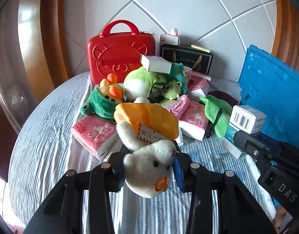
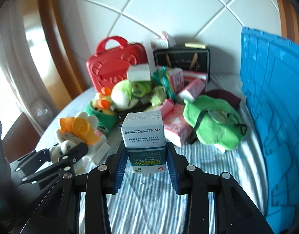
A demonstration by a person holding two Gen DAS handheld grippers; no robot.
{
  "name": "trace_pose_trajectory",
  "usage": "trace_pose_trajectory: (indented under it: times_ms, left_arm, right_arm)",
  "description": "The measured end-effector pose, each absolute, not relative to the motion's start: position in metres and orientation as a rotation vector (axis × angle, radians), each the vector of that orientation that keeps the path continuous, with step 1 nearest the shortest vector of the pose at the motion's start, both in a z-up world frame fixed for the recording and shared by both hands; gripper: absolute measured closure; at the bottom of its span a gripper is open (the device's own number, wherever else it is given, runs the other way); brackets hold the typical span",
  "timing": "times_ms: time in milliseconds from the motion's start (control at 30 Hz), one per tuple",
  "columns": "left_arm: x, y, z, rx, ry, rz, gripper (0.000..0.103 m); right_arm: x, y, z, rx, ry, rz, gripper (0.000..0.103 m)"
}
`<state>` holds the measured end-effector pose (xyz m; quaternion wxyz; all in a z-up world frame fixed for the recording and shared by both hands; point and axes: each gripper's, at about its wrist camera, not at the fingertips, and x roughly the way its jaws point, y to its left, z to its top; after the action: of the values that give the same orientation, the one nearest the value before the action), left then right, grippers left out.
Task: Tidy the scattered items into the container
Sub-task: 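Lift the bear and medicine box and carry both over the blue crate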
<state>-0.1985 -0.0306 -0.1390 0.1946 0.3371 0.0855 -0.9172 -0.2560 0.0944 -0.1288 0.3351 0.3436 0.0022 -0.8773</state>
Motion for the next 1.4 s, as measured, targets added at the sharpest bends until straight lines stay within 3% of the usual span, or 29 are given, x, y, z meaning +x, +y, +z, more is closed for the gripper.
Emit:
trace_pose_trajectory:
  times_ms: [400, 833, 1133, 1400]
  left_arm:
    - [-0.141, 0.024, -0.072, 0.707, 0.137, -2.676, 0.064]
    - [-0.150, 0.147, 0.012, 0.538, 0.027, -3.004, 0.064]
    - [-0.203, 0.287, 0.047, 0.510, -0.029, -3.111, 0.064]
    - [-0.298, 0.407, 0.063, 0.734, -0.043, -2.990, 0.064]
  right_arm:
    - [-0.201, 0.156, -0.054, 0.617, -0.045, -2.406, 0.065]
    - [-0.185, 0.289, 0.044, 0.435, -0.067, -2.738, 0.065]
    - [-0.245, 0.437, 0.069, 0.444, 0.028, -2.875, 0.065]
    - [-0.344, 0.537, 0.064, 0.553, 0.128, -2.807, 0.065]
